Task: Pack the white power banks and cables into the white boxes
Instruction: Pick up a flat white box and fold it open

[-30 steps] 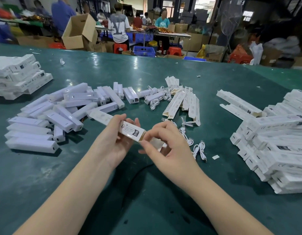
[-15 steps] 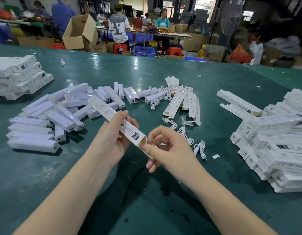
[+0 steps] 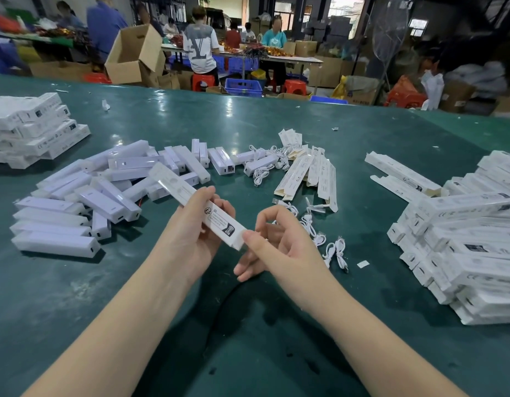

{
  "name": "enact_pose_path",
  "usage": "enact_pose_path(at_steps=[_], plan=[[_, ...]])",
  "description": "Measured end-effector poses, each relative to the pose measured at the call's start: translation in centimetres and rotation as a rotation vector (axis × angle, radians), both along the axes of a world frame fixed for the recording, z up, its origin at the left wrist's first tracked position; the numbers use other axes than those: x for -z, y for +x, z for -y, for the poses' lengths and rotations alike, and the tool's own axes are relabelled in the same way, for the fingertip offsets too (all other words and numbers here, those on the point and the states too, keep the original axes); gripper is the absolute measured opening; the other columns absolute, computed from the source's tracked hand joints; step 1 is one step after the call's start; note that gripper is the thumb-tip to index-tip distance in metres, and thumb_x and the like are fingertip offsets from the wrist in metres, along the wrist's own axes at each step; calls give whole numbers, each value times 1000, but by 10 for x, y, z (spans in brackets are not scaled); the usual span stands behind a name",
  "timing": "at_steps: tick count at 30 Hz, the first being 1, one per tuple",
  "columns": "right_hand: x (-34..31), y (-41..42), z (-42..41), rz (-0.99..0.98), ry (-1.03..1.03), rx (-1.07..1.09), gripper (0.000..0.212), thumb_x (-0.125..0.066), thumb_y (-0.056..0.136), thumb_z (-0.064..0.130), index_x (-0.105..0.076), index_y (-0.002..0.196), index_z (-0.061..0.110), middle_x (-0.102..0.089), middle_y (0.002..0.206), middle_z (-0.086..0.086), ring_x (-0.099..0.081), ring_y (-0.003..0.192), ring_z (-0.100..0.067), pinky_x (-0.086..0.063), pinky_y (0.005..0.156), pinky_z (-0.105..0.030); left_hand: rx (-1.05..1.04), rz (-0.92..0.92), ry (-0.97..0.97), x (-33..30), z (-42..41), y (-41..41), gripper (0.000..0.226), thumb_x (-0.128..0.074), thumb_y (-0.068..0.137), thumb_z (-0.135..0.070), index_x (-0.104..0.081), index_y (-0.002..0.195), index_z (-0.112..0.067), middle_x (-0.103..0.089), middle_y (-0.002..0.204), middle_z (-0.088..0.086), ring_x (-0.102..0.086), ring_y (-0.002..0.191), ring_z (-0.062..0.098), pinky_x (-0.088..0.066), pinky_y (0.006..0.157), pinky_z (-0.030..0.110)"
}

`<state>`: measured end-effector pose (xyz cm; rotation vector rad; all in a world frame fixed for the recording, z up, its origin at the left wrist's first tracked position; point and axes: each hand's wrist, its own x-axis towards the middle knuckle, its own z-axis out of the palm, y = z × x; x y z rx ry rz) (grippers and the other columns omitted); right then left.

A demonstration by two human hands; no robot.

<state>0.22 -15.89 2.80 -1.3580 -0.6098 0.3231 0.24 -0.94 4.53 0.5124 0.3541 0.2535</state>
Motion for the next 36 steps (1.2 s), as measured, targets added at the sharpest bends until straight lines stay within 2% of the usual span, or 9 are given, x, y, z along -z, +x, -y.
enact_pose_path(at_steps=[10, 15, 18, 21, 24, 27, 30, 33, 36], plan=[[6, 2, -1, 38, 3, 2, 10, -61, 91, 20, -52, 87, 18, -59, 69, -3, -67, 60, -25, -57, 58, -32, 32, -1, -21, -3, 4, -1, 16, -61, 91, -9, -45, 89, -11, -52, 64, 1, -52, 55, 11, -50, 53, 21], [9, 5, 2, 183, -202, 101, 37, -72, 74, 53, -48, 93, 32, -56, 66, 7, -61, 52, -20, -51, 51, -28, 187, 23, 41, -4, 10, -8, 16, -56, 95, -14, -45, 84, -12, -49, 63, -4, -52, 51, 7, -47, 48, 16], [12, 12, 4, 230, -353, 212, 50, -71, 57, 72, -47, 88, 40, -56, 62, 9, -56, 52, -23, -50, 56, -37, 253, 55, 30, -5, 12, -11, 12, -57, 94, -13, -46, 89, -11, -50, 66, -4, -50, 52, 6, -47, 50, 14], [19, 16, 3, 243, -467, 237, 61, -68, 50, 80, -47, 89, 39, -59, 59, 8, -51, 48, -6, -46, 58, -32, 248, 11, 109, -7, 9, -11, 12, -58, 93, -11, -47, 90, -11, -49, 65, -2, -47, 50, 7, -45, 46, 15], [23, 14, 1, 348, -571, 222, 61, -63, 56, 83, -47, 97, 41, -60, 61, 13, -51, 53, -2, -40, 58, -21, 150, -102, 398, -9, -2, -10, 10, -59, 92, -13, -50, 88, -11, -49, 63, 0, -45, 47, 9, -42, 43, 18], [24, 12, -1, 376, -604, 192, 49, -57, 70, 75, -49, 103, 41, -61, 64, 13, -53, 58, -3, -47, 69, -27, -97, -311, 1156, -7, -28, -10, 11, -59, 89, -26, -54, 85, -17, -55, 70, 1, -51, 54, 15, -41, 49, 28], [23, 12, 2, 396, -596, 212, 27, -60, 85, 56, -52, 104, 37, -57, 62, 17, -51, 58, -3, -45, 69, -26, -421, -684, 1860, 2, -65, -11, 29, -56, 85, -36, -57, 94, -9, -61, 97, 12, -52, 88, 34, -41, 67, 41], [21, 13, 5, 407, -595, 228, 16, -60, 92, 41, -55, 105, 35, -54, 61, 19, -49, 58, -3, -39, 62, -22, -272, -960, 1911, 7, -95, -12, 39, -57, 86, -42, -61, 114, -15, -28, 153, 6, -17, 140, 40, -23, 101, 70], [22, 13, 4, 409, -593, 217, 16, -59, 93, 37, -56, 109, 36, -55, 61, 18, -49, 58, -3, -39, 61, -21, -16, -1093, 1831, 7, -109, -13, 47, -46, 86, -41, -50, 132, -41, -6, 161, -1, 5, 145, 42, -2, 104, 77]])
